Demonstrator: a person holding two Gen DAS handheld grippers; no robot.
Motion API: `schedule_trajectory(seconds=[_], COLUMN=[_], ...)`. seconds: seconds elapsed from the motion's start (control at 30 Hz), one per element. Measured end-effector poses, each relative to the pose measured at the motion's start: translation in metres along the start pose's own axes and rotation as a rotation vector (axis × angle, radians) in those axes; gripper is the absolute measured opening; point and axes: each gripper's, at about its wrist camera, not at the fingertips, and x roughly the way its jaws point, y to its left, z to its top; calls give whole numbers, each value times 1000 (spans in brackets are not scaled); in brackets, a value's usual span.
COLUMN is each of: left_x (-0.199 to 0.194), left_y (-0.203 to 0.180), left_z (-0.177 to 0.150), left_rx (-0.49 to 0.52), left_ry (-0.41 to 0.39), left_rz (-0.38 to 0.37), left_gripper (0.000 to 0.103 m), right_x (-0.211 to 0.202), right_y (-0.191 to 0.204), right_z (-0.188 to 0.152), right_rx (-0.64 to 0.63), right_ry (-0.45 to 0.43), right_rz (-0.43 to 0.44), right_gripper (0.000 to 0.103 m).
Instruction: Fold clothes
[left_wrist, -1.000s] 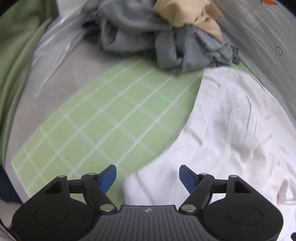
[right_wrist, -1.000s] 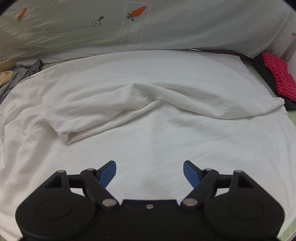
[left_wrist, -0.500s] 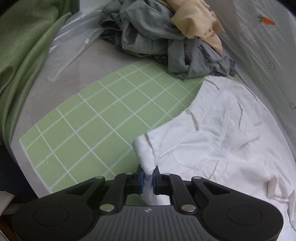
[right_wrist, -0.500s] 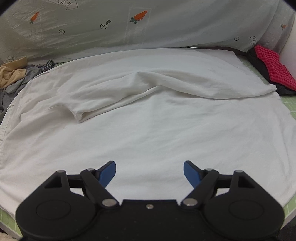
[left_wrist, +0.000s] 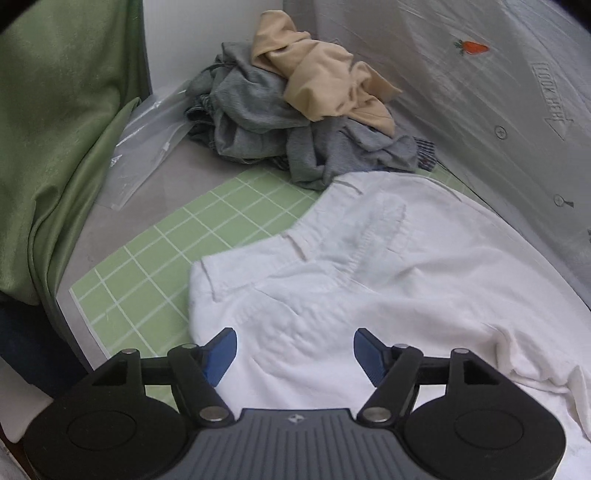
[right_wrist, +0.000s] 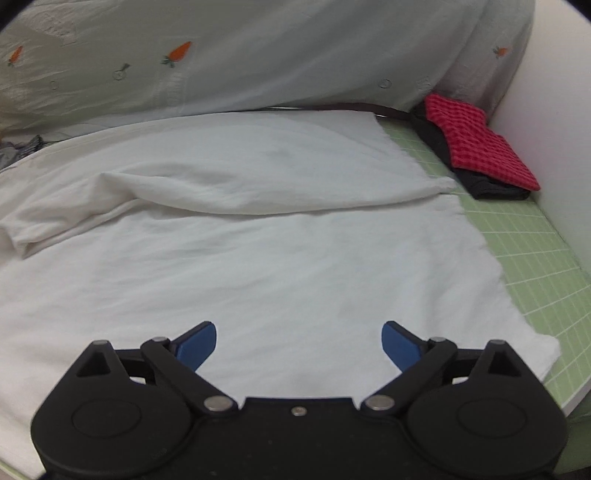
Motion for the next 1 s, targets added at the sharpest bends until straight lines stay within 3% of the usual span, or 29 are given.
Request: schedule_trajectory(seconds=[0.23,0.37,0.47,0.5,0.57,0.6,0.73,0.87,0.97,1.0], left_x=[-43,-62,-75,-78,-84,-87,-90,-91,-89,-88], left_y=[-107,-165,-198,-206,-221,-229,-250,-259,-261,-262], left_z=[-76,-111,-132,-137,-148,-154,-164,-162,-162,-163], left_rx=[53,105,141,152,173,183,212,198,195,195], left_ry=[20,28,36,40,48,52,61,44,45,46], left_rz=[-56,-86,-105,-113,-129,-137,-137,-131,-117,-111], left_gripper=[72,73,73,73,73,73,73,73,73,73], right_x=[62,90,101,99,95,92,75,55,59,59], right_y=[-145,-190,-200,-198,-197,-198,-206,-229,-237,-239], right_z=[0,7,11,12,12,12,5,-11,-11,-5], right_rx=[133,166,138,108,60,53,17,87,106,111], right_ry=[75,71,54,38,12,12,13,70,120,99], right_rz=[-99,-39,24,46,88,113,113,56,25,21], right_gripper=[95,94,88,76,39,12,10,11,28,42])
